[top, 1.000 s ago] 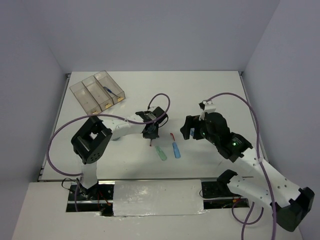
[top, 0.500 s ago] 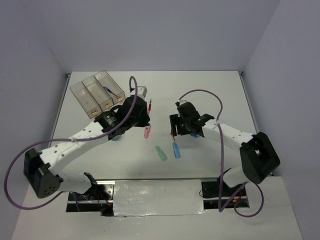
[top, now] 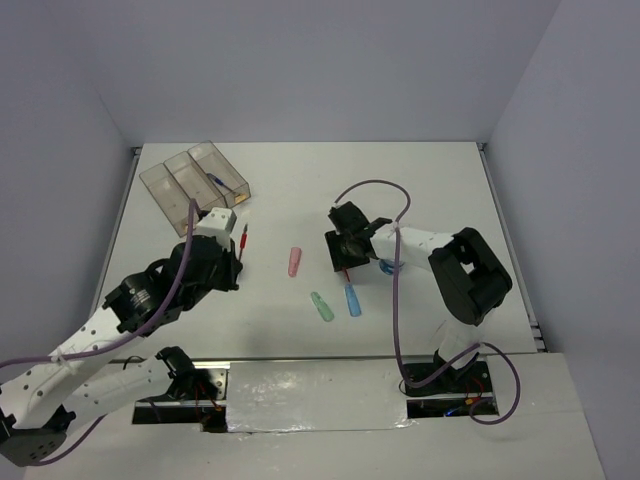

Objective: Sort the stationery into containers
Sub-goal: Close the pen cap on the pen.

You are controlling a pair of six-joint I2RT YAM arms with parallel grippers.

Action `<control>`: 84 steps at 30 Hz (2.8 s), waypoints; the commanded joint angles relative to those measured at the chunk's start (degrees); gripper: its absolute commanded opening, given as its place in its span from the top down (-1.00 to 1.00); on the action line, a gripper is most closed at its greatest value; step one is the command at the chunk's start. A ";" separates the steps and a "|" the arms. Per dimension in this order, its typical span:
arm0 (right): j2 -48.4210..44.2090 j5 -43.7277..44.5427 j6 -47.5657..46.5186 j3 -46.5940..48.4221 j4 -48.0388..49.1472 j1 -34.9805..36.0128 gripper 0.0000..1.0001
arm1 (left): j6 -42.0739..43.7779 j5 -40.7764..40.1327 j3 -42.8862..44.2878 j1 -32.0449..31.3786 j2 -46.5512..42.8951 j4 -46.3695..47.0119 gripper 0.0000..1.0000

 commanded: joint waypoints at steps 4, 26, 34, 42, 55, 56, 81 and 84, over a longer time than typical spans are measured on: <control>-0.13 1.74 0.37 0.69 -0.36 1.21 -0.08 | 2.58 0.09 -2.06 -0.03 -3.78 1.99 1.00; -3.11 1.22 0.55 -1.87 1.47 3.15 1.00 | 1.87 -0.27 -2.42 -0.03 -3.43 1.38 1.00; -8.83 6.83 4.14 0.33 7.55 2.71 1.00 | 2.93 2.10 -2.85 0.06 -5.80 3.22 1.00; -18.92 0.87 7.57 -5.28 21.67 2.71 1.00 | 1.88 4.38 -3.29 0.14 -6.60 4.54 1.00; -53.20 21.67 28.48 -20.23 39.71 9.29 1.00 | -8.15 37.07 -17.61 -1.96 -4.31 43.97 1.00; -53.92 24.92 27.89 -21.02 41.63 11.91 1.00 | -8.06 37.96 -18.06 -2.49 -3.44 45.83 1.00; -59.11 23.02 26.22 -26.30 52.01 21.08 1.00 | -6.21 43.77 -21.14 -5.57 0.26 61.76 1.00; -59.02 20.12 23.58 -26.74 53.95 21.34 1.00 | -6.04 43.33 -20.79 -5.57 0.35 61.49 1.00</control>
